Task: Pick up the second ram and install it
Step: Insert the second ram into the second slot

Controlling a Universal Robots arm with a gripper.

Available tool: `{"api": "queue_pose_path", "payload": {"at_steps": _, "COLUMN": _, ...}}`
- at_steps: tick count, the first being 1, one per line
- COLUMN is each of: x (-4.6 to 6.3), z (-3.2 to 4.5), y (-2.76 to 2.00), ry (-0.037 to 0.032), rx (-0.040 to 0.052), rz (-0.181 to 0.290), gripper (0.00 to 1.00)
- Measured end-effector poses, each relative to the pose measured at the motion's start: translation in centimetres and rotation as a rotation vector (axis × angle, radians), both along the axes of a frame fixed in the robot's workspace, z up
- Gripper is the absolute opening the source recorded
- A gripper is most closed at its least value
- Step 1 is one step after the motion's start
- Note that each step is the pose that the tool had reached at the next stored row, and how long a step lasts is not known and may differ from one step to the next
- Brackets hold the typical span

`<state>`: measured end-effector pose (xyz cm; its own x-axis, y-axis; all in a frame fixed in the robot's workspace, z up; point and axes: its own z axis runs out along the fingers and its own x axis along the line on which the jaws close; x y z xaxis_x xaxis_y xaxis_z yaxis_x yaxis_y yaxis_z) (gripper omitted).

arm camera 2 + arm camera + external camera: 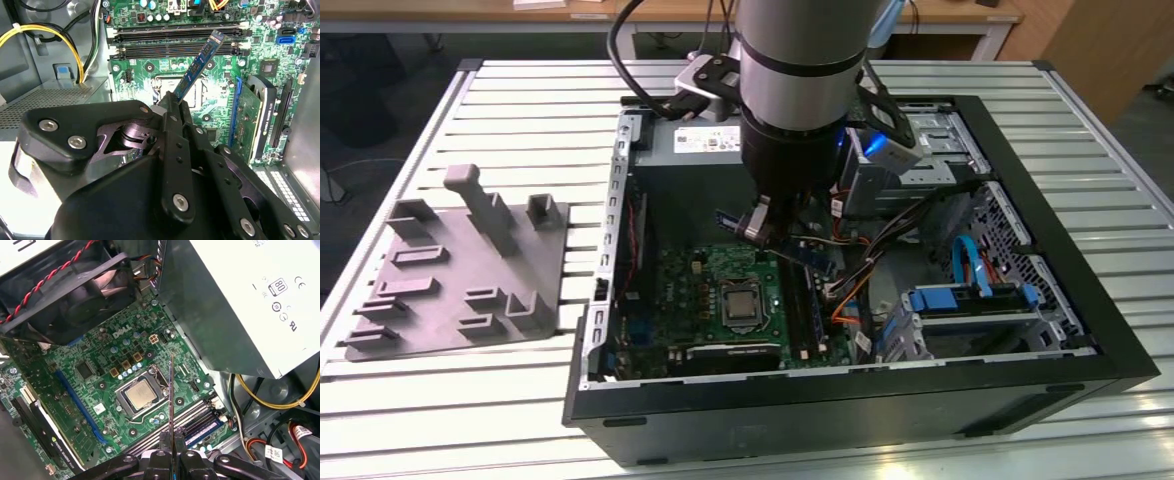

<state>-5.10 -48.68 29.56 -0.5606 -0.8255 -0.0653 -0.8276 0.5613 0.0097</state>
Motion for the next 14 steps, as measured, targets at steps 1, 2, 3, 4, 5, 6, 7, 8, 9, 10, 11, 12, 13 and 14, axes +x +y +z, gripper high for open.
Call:
{"api": "queue_pose_path", "payload": {"at_steps": 1, "x": 0.0, "z": 0.0, "y": 0.0, "ry": 0.0, "rx": -0.0002, "rz": -0.002, "gripper": 0.14}}
{"api": "queue_pose_path", "payload": {"at_steps": 2, "x": 0.0, "z": 0.0, "y": 0.0, "ry": 0.0, "rx": -0.0003, "rz": -0.003, "gripper": 0.14}}
{"api": "queue_pose_path", "payload": {"at_steps": 3, "x": 0.0, "z": 0.0, "y": 0.0, "ry": 0.0, "rx": -0.0004, "rz": -0.005, "gripper": 0.14}}
{"api": "queue_pose_path", "payload": {"at_steps": 4, "x": 0.0, "z": -0.01, "y": 0.0, "ry": 0.0, "rx": -0.0004, "rz": -0.007, "gripper": 0.14}}
{"api": "queue_pose_path", "payload": {"at_steps": 5, "x": 0.0, "z": -0.01, "y": 0.0, "ry": 0.0, "rx": -0.0005, "rz": -0.01, "gripper": 0.14}}
{"api": "queue_pose_path", "payload": {"at_steps": 6, "x": 0.0, "z": -0.01, "y": 0.0, "ry": 0.0001, "rx": -0.0006, "rz": -0.012, "gripper": 0.14}}
{"api": "queue_pose_path", "payload": {"at_steps": 7, "x": 0.0, "z": -0.01, "y": 0.0, "ry": 0.0, "rx": -0.0006, "rz": -0.013, "gripper": 0.14}}
{"api": "queue_pose_path", "payload": {"at_steps": 8, "x": 0.0, "z": -0.01, "y": 0.0, "ry": 0.0, "rx": -0.0007, "rz": -0.015, "gripper": 0.14}}
{"api": "queue_pose_path", "payload": {"at_steps": 9, "x": 0.0, "z": -0.01, "y": 0.0, "ry": 0.0001, "rx": -0.0007, "rz": -0.017, "gripper": 0.14}}
{"api": "queue_pose_path", "payload": {"at_steps": 10, "x": 0.0, "z": -0.02, "y": 0.0, "ry": 0.0, "rx": -0.0008, "rz": -0.019, "gripper": 0.14}}
{"api": "queue_pose_path", "payload": {"at_steps": 11, "x": 0.0, "z": -0.02, "y": 0.0, "ry": 0.0, "rx": -0.0009, "rz": -0.021, "gripper": 0.14}}
{"api": "queue_pose_path", "payload": {"at_steps": 12, "x": 0.0, "z": -0.02, "y": 0.0, "ry": 0.0, "rx": -0.001, "rz": -0.023, "gripper": 0.14}}
{"api": "queue_pose_path", "payload": {"at_steps": 13, "x": 0.0, "z": -0.02, "y": 0.0, "ry": 0.0, "rx": -0.0012, "rz": -0.025, "gripper": 0.14}}
{"api": "queue_pose_path", "payload": {"at_steps": 14, "x": 0.0, "z": -0.02, "y": 0.0, "ry": 0.0, "rx": -0.0013, "rz": -0.026, "gripper": 0.14}}
